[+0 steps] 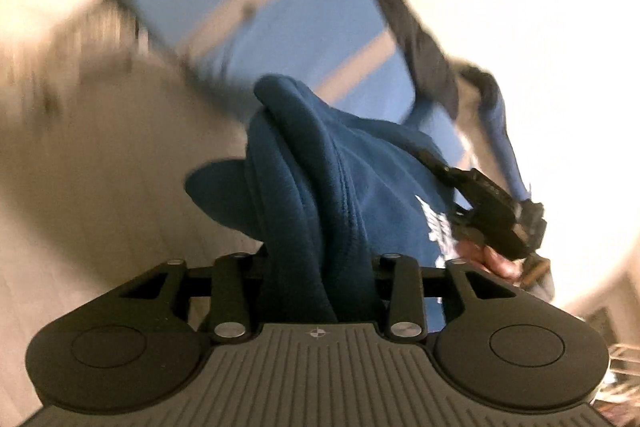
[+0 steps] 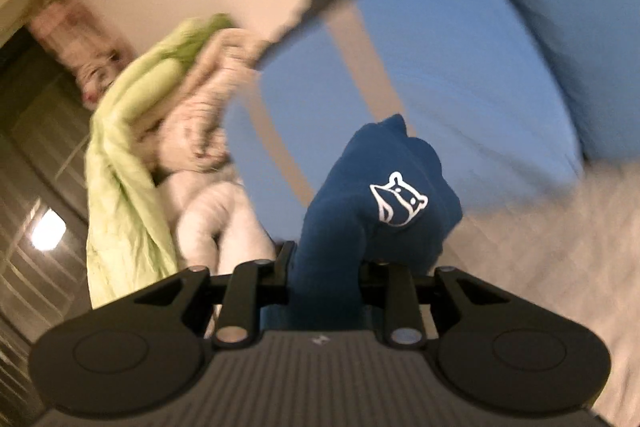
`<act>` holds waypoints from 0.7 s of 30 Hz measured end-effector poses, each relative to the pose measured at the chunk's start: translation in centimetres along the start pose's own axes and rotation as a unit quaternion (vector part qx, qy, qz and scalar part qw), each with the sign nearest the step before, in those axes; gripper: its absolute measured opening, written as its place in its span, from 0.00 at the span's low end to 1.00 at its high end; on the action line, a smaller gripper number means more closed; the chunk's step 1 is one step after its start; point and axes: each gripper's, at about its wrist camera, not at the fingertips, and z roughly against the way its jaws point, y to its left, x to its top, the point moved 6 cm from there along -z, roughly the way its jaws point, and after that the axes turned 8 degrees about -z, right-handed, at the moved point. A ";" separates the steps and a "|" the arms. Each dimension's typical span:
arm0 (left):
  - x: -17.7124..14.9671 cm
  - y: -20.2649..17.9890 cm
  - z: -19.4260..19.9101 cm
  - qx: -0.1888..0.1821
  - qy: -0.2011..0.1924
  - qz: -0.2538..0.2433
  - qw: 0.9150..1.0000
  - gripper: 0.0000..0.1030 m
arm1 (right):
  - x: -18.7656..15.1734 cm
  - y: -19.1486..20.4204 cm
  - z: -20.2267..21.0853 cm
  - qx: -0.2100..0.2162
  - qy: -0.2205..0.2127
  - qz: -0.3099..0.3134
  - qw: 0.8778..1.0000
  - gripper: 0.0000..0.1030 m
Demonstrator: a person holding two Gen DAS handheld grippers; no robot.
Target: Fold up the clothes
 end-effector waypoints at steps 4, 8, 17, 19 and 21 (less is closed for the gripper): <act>3.2 2.8 -1.6 0.214 0.010 -0.087 0.973 0.77 | 2.0 2.7 -4.6 -0.144 -0.058 0.083 0.984 0.98; 0.7 2.8 -2.0 0.263 0.004 -0.140 0.955 0.77 | -0.8 1.2 -6.5 -0.227 -0.019 0.116 0.967 1.00; -4.0 0.7 -0.4 0.259 -0.004 -0.166 0.951 0.77 | -7.0 -3.7 -3.7 -0.317 0.043 0.199 0.926 1.00; -4.4 0.0 -0.2 0.250 -0.004 -0.163 0.955 0.77 | -7.8 -3.9 -2.4 -0.345 0.044 0.235 0.908 1.00; -5.0 -0.8 0.2 0.233 -0.005 -0.163 0.959 0.77 | -8.6 -3.8 -0.9 -0.366 0.046 0.267 0.890 1.00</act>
